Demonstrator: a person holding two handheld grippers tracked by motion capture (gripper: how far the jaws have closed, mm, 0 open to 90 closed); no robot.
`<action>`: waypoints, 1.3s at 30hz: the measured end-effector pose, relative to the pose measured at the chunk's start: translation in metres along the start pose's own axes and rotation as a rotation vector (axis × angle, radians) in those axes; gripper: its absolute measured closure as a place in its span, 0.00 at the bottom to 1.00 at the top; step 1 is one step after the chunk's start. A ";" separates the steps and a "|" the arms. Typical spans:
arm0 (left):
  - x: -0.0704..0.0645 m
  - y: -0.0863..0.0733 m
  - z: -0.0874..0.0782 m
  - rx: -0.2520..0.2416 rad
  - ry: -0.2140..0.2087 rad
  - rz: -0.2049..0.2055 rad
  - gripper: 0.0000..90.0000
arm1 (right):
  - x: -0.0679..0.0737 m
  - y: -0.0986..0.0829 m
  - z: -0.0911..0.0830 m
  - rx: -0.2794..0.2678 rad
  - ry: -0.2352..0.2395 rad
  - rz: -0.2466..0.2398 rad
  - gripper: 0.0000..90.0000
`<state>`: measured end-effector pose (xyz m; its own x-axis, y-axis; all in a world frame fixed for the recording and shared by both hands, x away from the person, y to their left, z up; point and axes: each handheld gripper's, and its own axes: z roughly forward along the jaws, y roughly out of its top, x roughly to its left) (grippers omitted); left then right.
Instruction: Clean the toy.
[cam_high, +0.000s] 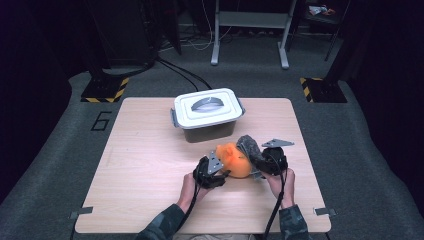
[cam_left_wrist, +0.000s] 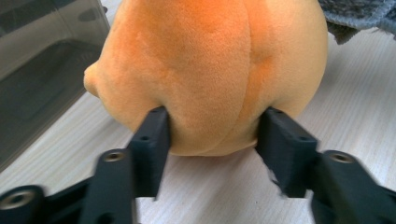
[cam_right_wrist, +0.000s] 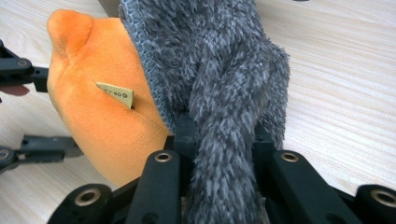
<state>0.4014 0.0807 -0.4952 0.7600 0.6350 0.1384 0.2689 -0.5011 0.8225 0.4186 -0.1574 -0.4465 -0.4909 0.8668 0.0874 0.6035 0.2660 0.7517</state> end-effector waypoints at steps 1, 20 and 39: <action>-0.001 0.001 0.000 0.003 0.008 0.006 0.60 | 0.000 0.000 0.000 -0.002 0.001 0.000 0.80; 0.017 -0.005 -0.003 -0.044 -0.095 -0.191 0.86 | -0.004 -0.007 -0.022 -0.073 -0.029 0.004 0.80; 0.012 0.000 -0.015 -0.010 -0.099 -0.185 0.84 | 0.051 0.020 -0.010 -0.031 0.003 -0.171 0.79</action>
<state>0.4018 0.0975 -0.4847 0.7531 0.6541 -0.0701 0.4035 -0.3751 0.8346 0.3999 -0.1120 -0.4206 -0.5868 0.8087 -0.0413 0.4913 0.3961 0.7757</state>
